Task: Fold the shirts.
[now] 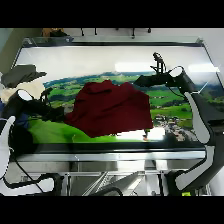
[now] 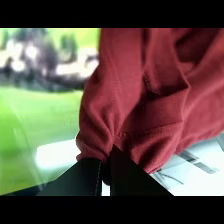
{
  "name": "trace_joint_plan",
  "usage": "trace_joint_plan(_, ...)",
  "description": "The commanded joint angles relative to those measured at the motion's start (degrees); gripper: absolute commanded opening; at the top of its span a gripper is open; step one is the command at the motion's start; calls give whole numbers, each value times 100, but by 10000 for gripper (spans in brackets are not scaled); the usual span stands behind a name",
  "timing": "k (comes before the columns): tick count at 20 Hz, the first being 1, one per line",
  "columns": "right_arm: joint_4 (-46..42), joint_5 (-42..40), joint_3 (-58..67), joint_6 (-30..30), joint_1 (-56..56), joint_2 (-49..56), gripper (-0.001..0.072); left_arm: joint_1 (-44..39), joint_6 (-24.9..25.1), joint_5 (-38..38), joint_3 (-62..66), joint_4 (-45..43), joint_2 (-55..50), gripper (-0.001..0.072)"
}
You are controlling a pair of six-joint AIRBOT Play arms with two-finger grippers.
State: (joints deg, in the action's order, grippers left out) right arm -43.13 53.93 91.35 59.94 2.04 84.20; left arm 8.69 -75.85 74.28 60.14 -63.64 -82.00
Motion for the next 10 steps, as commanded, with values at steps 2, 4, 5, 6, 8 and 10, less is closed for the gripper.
trace_joint_plan(2,-348,826,299,431,-380,28,432,4,146,-435,-431,63,149,151)
trace_joint_plan(4,-435,1707,282,645,-804,-61,431,4,212,-334,-245,68,151,704)
trace_joint_plan(5,-428,2079,210,713,-1008,-101,430,4,210,-229,-131,68,151,704)
trace_joint_plan(6,-428,2367,7,761,-1209,-175,430,4,208,-92,-4,68,151,703)
trace_joint_plan(8,-433,2605,-732,752,-1502,-428,428,4,181,188,96,87,153,703)
trace_joint_plan(10,-442,2352,-1810,581,-1729,-793,429,4,122,372,-87,79,153,703)
